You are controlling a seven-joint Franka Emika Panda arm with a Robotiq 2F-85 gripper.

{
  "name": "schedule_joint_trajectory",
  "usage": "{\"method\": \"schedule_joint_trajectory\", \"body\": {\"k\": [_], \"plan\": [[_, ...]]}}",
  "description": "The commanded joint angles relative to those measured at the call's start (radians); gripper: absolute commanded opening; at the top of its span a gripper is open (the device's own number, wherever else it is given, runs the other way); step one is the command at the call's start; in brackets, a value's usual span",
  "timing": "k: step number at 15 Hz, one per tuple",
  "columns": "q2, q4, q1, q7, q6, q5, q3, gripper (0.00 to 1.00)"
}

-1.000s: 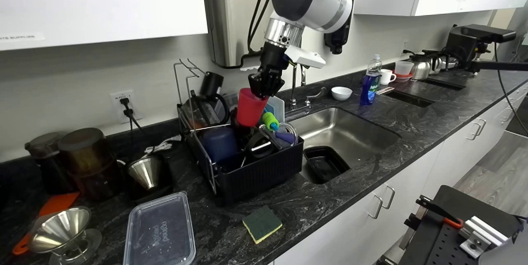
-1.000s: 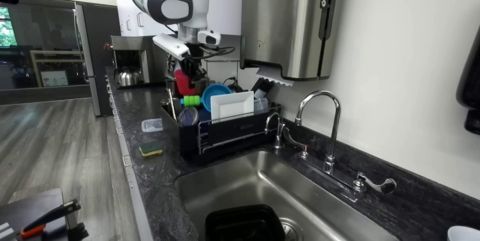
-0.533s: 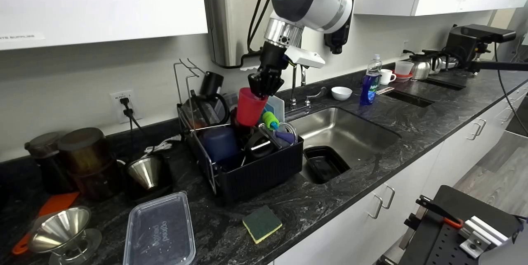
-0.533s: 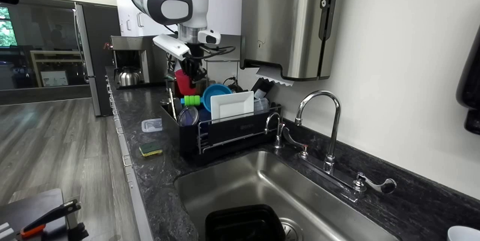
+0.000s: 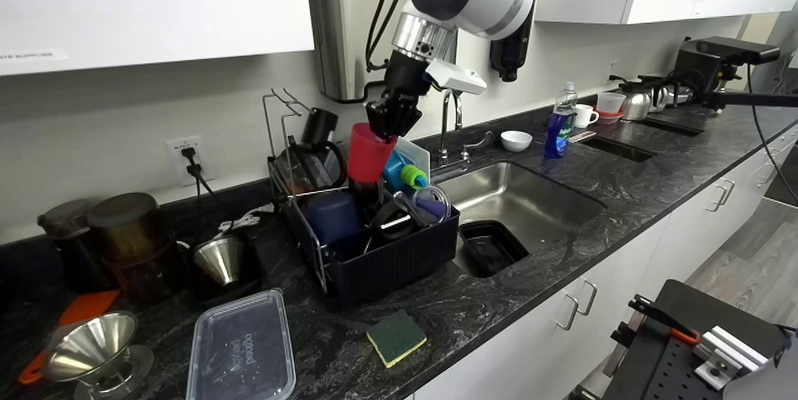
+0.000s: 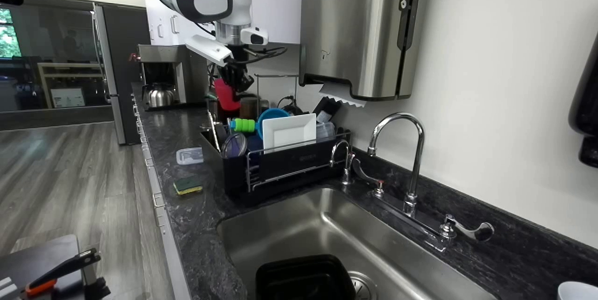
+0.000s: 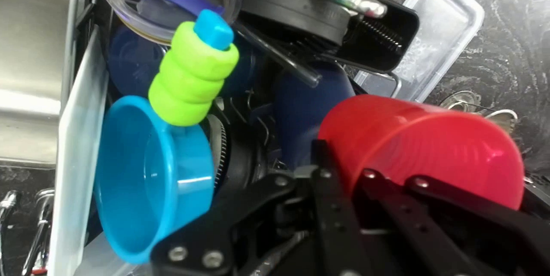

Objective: Put the pink cup on the dish drainer

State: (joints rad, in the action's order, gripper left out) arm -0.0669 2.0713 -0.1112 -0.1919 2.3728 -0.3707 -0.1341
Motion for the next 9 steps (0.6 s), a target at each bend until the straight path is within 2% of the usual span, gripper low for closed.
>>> {"method": "schedule_joint_trajectory", "body": {"k": [1, 9], "plan": [[0.03, 0.019, -0.006, -0.017, 0.03, 0.018, -0.006, 0.01], [0.018, 0.047, -0.008, -0.018, 0.086, 0.093, -0.002, 0.01]]}}
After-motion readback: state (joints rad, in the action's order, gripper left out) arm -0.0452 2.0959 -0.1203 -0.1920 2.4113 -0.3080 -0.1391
